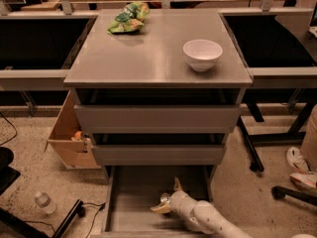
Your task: Place green can into bottom drawer
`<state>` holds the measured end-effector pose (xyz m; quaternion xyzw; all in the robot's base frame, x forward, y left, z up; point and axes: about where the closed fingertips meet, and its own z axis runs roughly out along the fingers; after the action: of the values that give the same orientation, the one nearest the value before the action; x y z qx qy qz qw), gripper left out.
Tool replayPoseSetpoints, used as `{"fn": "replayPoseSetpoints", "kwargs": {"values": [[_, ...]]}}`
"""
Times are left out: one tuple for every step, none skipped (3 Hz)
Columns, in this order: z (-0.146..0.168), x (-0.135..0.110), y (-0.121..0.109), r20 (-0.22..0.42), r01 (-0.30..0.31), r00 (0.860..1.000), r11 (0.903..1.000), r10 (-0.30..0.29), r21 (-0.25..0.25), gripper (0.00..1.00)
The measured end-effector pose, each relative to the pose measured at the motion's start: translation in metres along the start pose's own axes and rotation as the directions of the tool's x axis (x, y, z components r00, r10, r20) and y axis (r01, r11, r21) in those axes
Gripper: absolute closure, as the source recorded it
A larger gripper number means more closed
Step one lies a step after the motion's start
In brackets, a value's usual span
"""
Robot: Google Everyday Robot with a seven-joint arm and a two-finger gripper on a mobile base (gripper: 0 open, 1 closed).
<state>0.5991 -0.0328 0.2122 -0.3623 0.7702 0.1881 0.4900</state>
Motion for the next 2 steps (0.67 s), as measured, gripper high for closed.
{"fn": "replayPoseSetpoints", "kwargs": {"values": [[-0.016, -0.014, 0.003, -0.006, 0.026, 1.000, 0.9993, -0.026, 0.026, 0.00], [-0.054, -0.032, 0.005, -0.060, 0.017, 0.998, 0.9988, -0.015, 0.046, 0.00]]}}
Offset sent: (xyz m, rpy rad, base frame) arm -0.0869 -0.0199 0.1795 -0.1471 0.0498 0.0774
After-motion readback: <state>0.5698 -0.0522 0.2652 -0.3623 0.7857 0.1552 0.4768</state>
